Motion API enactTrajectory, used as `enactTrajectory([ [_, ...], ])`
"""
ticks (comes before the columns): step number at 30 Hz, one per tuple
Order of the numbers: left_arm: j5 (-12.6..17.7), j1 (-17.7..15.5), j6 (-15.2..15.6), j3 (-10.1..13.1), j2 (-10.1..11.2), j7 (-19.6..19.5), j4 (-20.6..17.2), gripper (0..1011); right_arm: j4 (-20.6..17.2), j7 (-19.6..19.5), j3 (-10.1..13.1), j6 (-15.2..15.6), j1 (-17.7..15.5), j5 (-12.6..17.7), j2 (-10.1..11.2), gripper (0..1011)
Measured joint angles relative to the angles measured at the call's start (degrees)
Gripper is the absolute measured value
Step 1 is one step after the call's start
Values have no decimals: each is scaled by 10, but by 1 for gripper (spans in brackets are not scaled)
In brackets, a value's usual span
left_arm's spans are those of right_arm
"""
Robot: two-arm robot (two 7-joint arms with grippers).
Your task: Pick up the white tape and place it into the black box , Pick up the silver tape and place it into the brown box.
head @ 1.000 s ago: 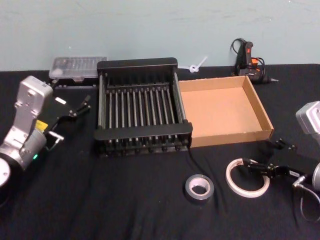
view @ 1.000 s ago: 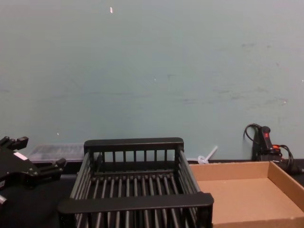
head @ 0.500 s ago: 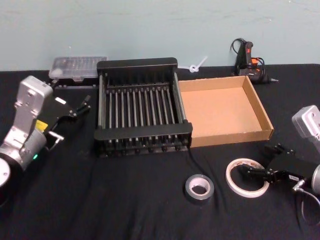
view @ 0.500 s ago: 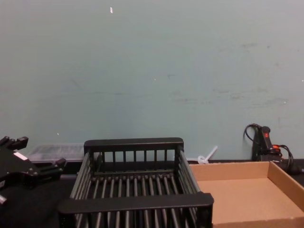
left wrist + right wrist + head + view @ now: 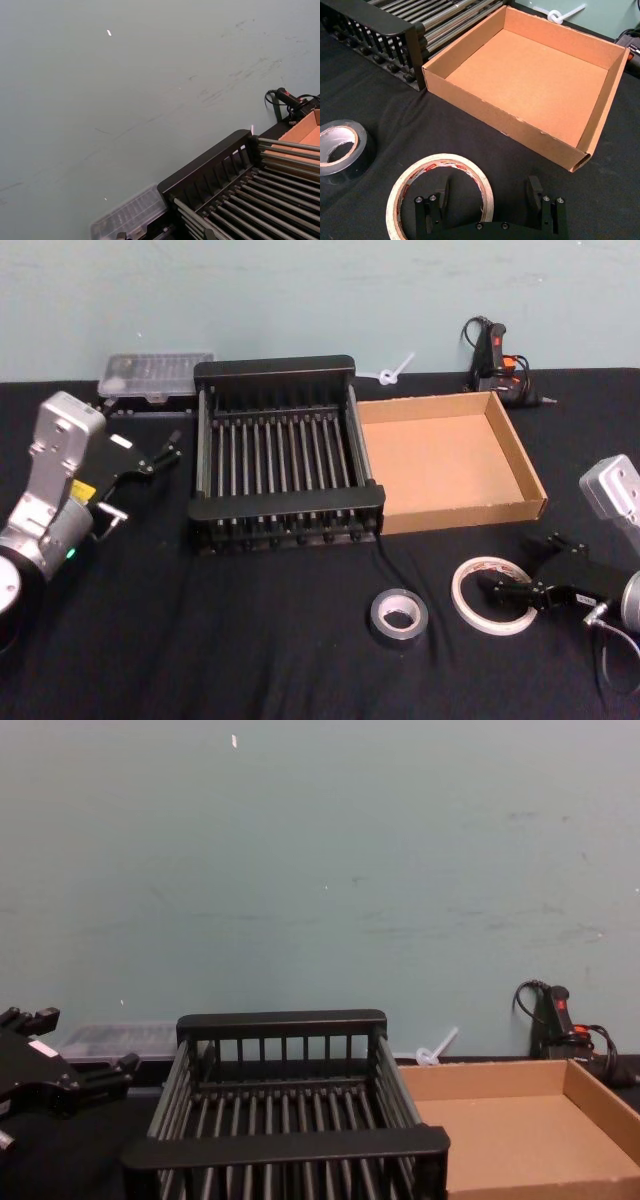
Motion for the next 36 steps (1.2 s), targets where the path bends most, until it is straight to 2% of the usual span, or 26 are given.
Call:
enactTrajectory([
  [36,0,0,0,0,0,0,0,1001,15,19,-11,-7,9,7,-3,1003],
])
